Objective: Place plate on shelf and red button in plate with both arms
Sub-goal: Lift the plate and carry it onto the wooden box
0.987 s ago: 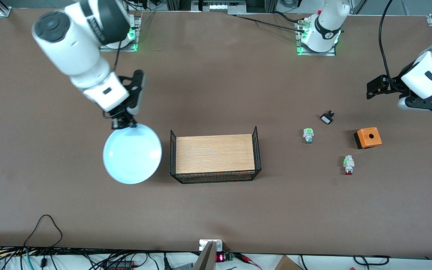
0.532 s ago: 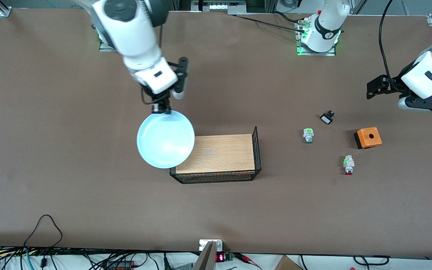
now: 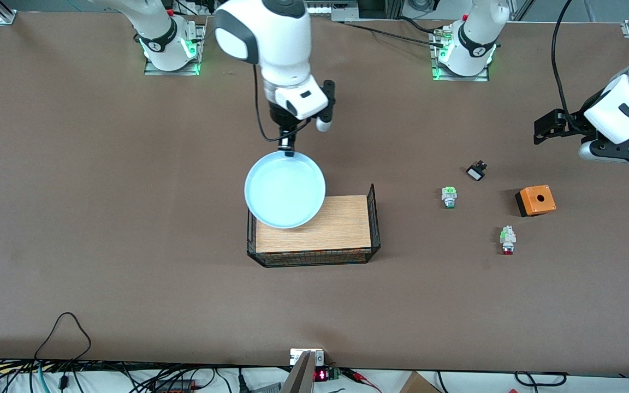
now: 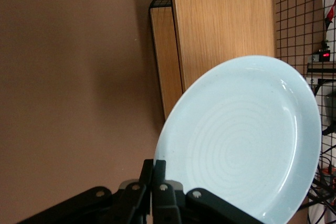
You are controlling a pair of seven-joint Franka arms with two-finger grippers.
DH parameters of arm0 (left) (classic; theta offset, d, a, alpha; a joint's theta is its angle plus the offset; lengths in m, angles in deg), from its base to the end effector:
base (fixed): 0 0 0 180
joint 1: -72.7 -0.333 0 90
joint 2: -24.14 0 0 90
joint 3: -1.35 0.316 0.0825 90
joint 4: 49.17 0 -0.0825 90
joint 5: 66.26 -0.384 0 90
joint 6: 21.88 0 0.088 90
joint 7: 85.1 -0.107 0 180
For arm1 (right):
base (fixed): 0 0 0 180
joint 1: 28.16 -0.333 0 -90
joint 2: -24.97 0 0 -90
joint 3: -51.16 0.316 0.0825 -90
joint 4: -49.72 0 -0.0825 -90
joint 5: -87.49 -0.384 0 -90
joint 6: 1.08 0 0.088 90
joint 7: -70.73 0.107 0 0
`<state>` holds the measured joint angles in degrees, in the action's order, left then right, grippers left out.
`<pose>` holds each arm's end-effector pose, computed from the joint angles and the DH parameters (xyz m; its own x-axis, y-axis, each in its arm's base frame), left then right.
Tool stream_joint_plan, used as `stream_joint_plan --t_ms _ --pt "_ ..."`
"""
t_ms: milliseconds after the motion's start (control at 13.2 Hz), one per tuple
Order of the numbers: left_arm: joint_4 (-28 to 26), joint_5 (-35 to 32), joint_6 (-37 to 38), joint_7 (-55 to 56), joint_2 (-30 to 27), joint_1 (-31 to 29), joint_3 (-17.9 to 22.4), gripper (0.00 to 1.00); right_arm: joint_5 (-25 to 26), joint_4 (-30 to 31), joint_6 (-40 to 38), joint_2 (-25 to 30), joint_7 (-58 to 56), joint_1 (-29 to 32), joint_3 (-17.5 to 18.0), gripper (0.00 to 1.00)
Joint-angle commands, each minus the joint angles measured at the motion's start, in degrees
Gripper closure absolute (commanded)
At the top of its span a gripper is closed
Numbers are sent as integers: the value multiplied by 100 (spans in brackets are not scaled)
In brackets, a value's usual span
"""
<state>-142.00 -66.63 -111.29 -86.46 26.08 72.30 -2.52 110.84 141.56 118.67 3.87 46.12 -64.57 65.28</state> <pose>0.5593 -0.0326 0.5816 0.9921 -0.0840 -0.0934 -0.0846 -0.9964 -0.0019 0.4606 0.4971 0.4371 0.1039 0.9944 -0.0203 0.9482 -0.0929 0.3037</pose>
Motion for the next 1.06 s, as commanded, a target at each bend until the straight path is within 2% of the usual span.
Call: stream_joint_plan --t_ms 0,380,911,987 --pt "213 -113 143 22 96 30 27 0 310 -639 -74 -621 378 -174 -50 100" --pt "213 -96 152 49 87 -5 36 0 442 -676 294 -948 484 -130 -85 100" --pt "222 -17 433 390 87 -14 36 0 838 -623 532 -1186 1274 -226 -85 100" --pt "230 -8 433 391 96 -5 36 0 846 -614 532 -1186 1301 -235 -85 97"
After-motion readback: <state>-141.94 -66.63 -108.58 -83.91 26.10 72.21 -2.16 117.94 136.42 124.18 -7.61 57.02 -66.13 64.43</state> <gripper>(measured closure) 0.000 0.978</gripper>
